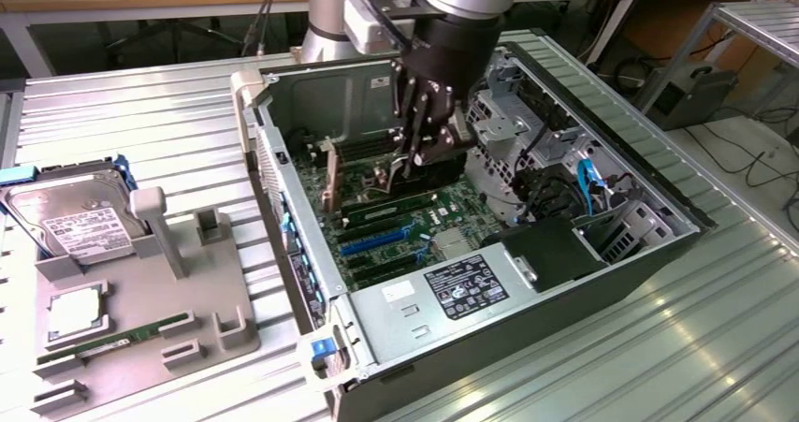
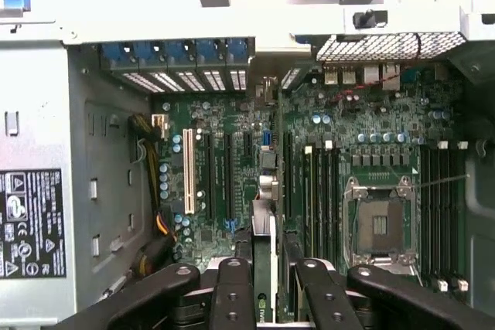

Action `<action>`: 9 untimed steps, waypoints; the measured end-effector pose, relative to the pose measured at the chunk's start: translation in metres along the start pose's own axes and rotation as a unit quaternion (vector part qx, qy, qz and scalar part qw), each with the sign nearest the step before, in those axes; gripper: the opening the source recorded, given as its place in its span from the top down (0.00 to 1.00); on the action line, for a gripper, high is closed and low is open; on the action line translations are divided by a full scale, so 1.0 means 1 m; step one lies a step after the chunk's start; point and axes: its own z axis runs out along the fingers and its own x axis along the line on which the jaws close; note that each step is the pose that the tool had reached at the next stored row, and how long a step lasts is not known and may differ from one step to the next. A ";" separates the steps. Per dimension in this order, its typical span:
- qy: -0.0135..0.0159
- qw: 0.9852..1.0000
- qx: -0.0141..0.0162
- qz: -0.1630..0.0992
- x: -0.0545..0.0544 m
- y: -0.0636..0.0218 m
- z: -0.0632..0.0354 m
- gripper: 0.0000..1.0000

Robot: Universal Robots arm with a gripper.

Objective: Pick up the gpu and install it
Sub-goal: 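Insert the gpu into the slot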

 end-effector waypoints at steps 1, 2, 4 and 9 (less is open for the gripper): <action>0.000 1.000 0.000 0.000 0.000 0.0014 0.0017 0.74; 0.000 1.000 0.000 0.000 0.000 0.0028 0.0035 0.74; 0.000 1.000 0.000 -0.001 0.000 0.0048 0.0073 0.74; 0.000 1.000 0.001 -0.002 0.000 0.0071 0.0181 0.74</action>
